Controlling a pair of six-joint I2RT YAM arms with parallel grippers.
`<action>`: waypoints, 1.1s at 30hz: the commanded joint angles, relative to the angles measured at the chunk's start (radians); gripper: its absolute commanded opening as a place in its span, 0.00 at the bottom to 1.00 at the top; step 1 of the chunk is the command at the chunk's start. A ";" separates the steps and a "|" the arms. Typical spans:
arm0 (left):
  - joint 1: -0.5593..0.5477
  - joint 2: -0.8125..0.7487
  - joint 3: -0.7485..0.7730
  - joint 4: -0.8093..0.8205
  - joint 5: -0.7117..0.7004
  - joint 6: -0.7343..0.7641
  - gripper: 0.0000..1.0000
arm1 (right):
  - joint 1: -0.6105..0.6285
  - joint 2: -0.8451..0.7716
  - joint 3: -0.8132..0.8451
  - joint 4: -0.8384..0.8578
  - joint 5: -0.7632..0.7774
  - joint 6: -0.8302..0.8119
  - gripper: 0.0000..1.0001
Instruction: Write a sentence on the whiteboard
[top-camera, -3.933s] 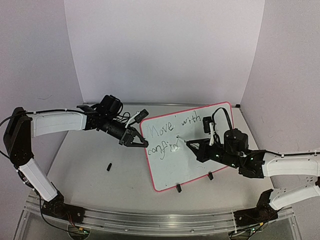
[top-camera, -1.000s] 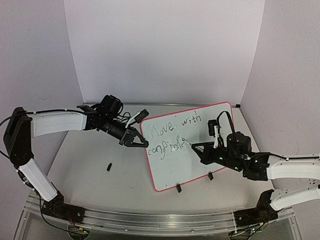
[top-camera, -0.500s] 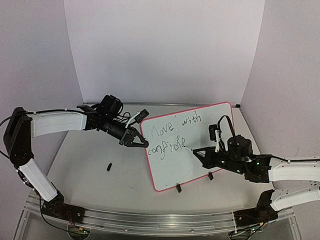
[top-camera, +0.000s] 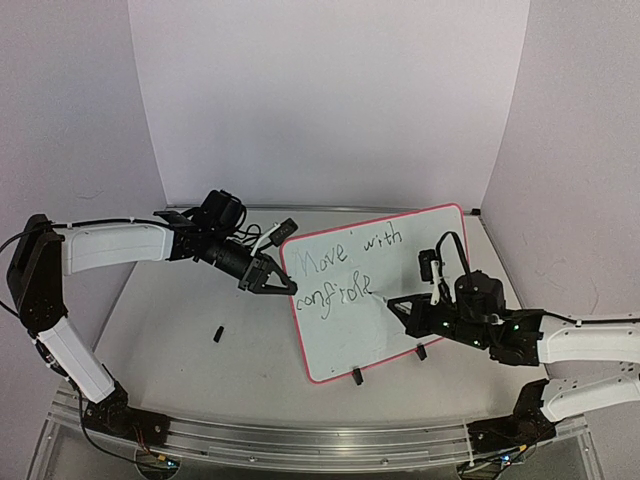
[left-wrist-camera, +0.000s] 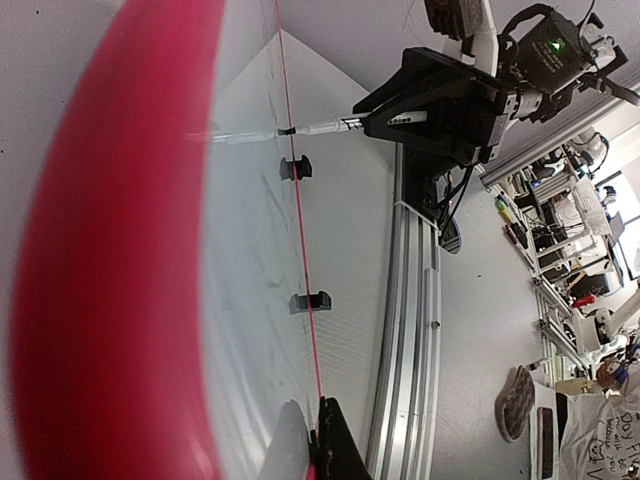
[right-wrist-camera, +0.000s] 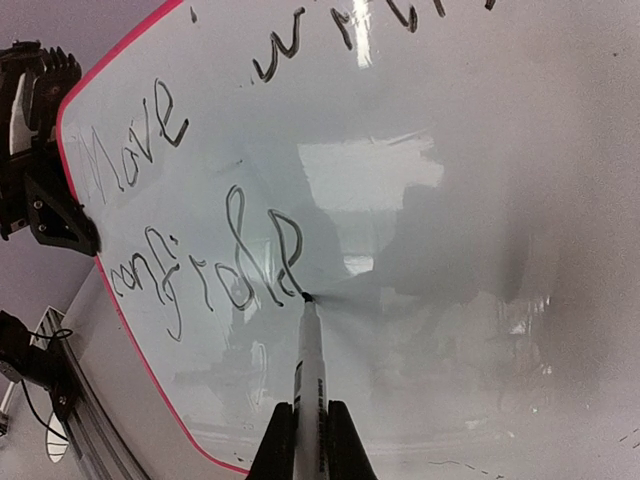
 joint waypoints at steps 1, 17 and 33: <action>-0.040 0.010 0.022 -0.066 -0.011 0.092 0.00 | -0.008 -0.010 0.018 -0.074 0.110 0.009 0.00; -0.042 0.004 0.024 -0.071 -0.020 0.091 0.00 | -0.007 -0.123 0.051 -0.102 -0.010 -0.094 0.00; -0.042 0.005 0.025 -0.075 -0.024 0.094 0.00 | -0.028 -0.080 0.098 -0.133 0.016 -0.150 0.00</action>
